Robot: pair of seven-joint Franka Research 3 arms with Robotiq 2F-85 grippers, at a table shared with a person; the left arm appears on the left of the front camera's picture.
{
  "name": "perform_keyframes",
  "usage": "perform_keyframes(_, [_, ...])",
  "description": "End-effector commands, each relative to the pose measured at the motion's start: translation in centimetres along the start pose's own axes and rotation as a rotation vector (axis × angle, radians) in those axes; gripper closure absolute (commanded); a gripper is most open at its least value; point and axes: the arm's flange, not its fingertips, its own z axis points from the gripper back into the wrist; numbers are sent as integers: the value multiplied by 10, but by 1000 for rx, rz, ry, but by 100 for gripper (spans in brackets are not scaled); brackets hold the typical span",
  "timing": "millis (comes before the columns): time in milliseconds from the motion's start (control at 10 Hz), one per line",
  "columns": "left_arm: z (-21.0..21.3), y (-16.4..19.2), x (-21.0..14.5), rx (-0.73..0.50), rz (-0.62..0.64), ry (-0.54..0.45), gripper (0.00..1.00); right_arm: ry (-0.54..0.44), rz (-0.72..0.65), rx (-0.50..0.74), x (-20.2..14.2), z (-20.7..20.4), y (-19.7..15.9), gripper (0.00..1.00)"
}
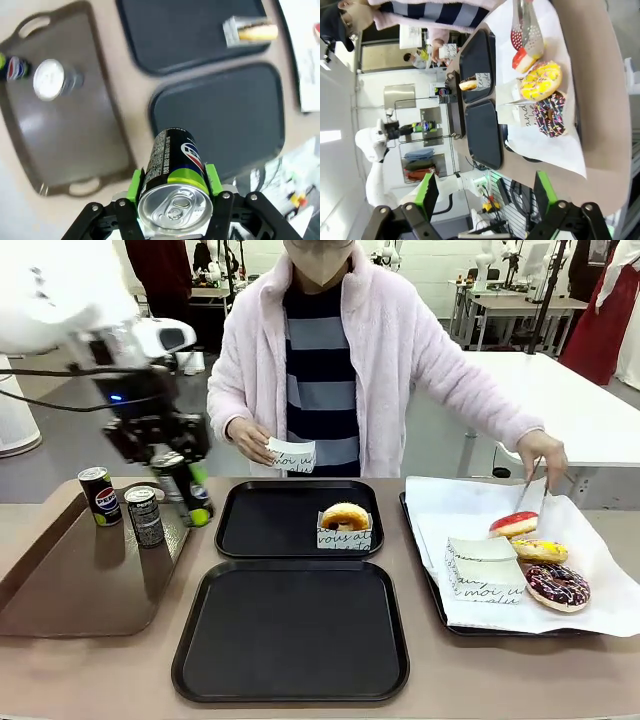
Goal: Set up donuts and drinks on trays.
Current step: Pick up one Pepsi coke and place it on the Flat Tray.
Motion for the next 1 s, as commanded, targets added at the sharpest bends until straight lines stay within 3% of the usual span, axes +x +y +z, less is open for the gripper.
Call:
perform_keyframes(0, [-33, -22, 51, 27, 39, -23, 42, -5, 10, 15, 0, 0, -1, 0])
perform_keyframes(500, [-96, -37, 113, 54, 70, -90, 42, -5, 10, 15, 0, 0, -1, 0])
perform_keyframes(900, [-82, -25, 99, 31, 11, -19, 42, -5, 10, 15, 0, 0, -1, 0])
